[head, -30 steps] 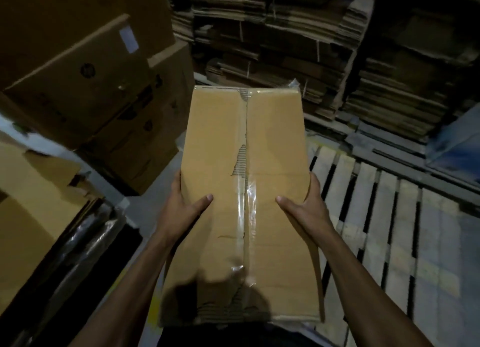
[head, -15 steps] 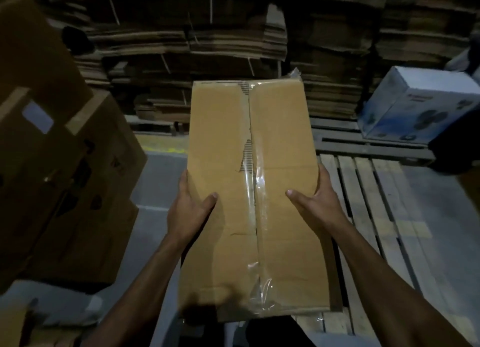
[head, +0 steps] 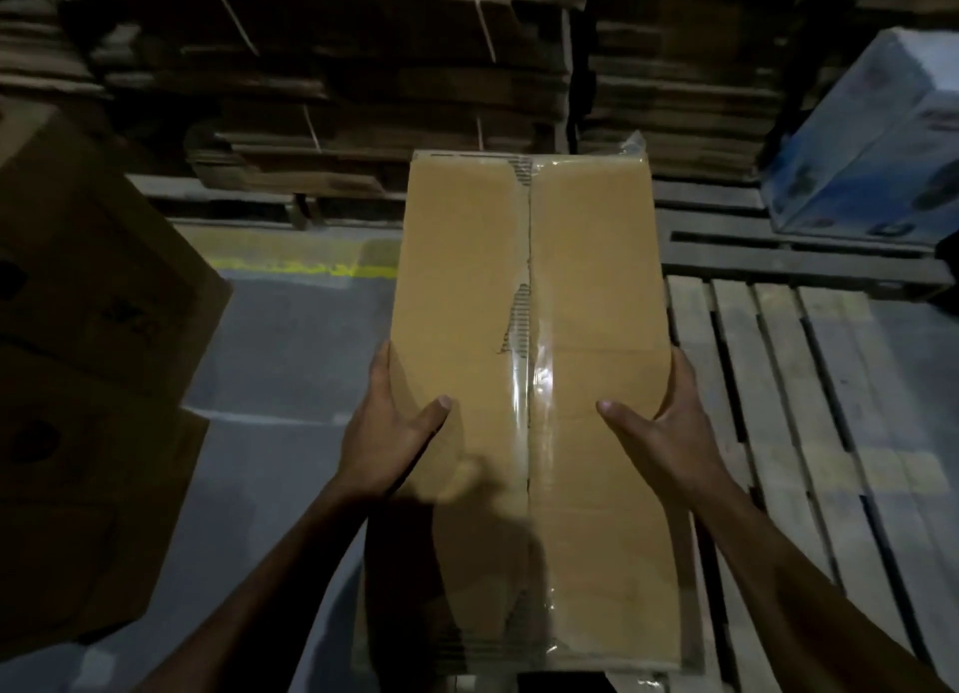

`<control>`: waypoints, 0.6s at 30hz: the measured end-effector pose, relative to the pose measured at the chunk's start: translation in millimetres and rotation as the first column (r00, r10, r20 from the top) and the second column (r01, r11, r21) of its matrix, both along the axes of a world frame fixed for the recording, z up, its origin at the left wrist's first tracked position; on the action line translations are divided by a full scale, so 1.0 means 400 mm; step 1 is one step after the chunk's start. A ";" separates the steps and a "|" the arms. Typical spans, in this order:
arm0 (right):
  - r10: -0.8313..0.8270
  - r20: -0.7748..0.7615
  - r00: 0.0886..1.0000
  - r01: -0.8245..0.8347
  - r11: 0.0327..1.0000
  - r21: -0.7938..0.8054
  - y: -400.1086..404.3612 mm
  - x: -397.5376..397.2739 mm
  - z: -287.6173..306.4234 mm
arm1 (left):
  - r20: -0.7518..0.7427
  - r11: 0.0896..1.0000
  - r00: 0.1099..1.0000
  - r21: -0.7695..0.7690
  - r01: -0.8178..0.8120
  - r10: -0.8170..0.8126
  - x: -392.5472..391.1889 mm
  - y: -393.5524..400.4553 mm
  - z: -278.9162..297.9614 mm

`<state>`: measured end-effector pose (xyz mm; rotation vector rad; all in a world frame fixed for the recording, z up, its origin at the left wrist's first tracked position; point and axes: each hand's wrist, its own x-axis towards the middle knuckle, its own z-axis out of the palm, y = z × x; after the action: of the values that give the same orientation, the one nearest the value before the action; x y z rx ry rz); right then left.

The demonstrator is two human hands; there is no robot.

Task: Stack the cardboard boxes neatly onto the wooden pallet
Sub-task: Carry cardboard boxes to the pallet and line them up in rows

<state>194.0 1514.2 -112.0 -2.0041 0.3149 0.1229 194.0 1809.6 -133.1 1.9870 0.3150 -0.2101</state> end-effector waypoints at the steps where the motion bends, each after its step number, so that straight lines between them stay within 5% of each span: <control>1: -0.002 -0.036 0.999 0.002 1.000 0.010 -0.010 0.036 -0.060 | -0.029 1.000 1.000 0.016 -0.011 0.011 0.035 -0.010 -0.056; 8: 0.001 -0.169 0.986 0.001 1.000 0.009 -0.066 0.257 -0.366 | -0.139 0.996 0.988 0.068 -0.059 0.068 0.234 -0.065 -0.340; 18: 0.053 -0.211 0.976 -0.060 0.998 -0.029 -0.110 0.553 -0.578 | -0.079 0.988 0.995 0.148 -0.041 0.053 0.522 -0.114 -0.521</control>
<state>415.1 1470.3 -343.3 -2.0395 0.3967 0.3696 402.9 1763.8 -341.5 2.1162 0.4409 -0.2458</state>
